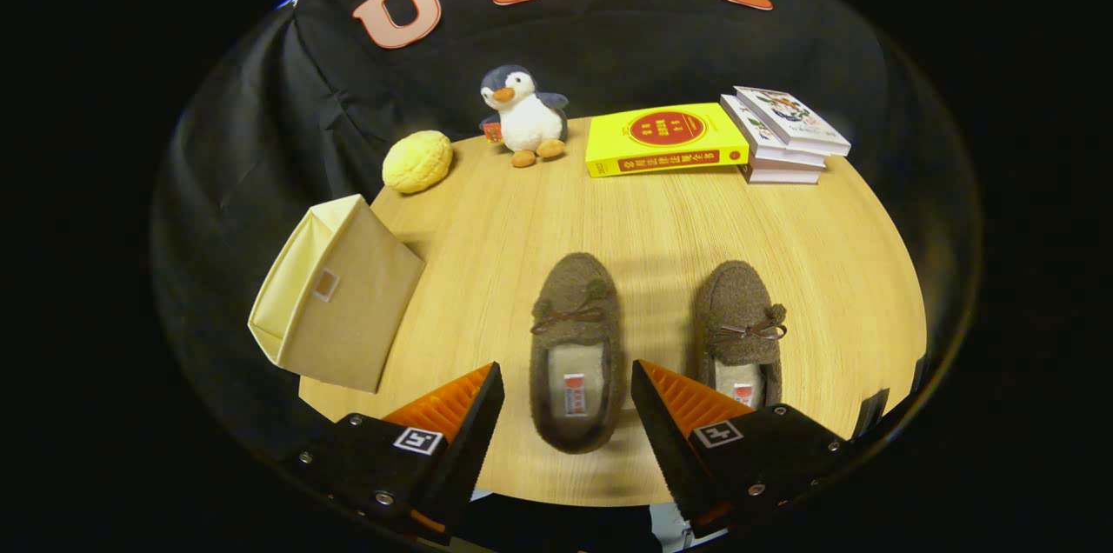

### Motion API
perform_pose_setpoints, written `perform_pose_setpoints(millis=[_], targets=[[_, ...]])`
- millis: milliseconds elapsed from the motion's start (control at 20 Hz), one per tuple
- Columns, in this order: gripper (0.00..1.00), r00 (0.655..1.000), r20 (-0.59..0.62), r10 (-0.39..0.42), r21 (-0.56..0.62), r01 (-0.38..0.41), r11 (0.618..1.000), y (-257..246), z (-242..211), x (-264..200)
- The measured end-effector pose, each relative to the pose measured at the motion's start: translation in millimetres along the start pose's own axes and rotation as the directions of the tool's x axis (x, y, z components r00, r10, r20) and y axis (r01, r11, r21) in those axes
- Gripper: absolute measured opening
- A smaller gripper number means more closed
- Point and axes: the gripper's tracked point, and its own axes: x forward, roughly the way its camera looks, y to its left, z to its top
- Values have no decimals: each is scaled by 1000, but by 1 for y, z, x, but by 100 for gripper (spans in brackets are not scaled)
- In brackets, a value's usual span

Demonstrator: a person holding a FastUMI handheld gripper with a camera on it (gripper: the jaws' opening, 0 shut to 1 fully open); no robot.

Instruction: Open the storage box then place both shoes into the box .Put the left shoe in first, then the right shoe, with the right side of both shoes facing outward in a uniform manner.

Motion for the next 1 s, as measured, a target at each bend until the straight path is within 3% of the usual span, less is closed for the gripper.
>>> perform_pose_setpoints(millis=[150, 450, 650, 800, 900, 1000], targets=[[86, 998, -56, -7, -38, 5, 999, -22, -15, 28], [75, 998, -33, -56, -145, 50, 988, -46, -13, 78], [53, 1000, 20, -24, -164, 27, 986, -38, -2, 103], [24, 1000, 12, -8, -142, 10, 990, -32, -8, 113], [10, 1000, 19, -11, -102, 13, 995, -33, -6, 115], [5, 1000, 21, -2, -83, 3, 997, -32, -4, 116]])
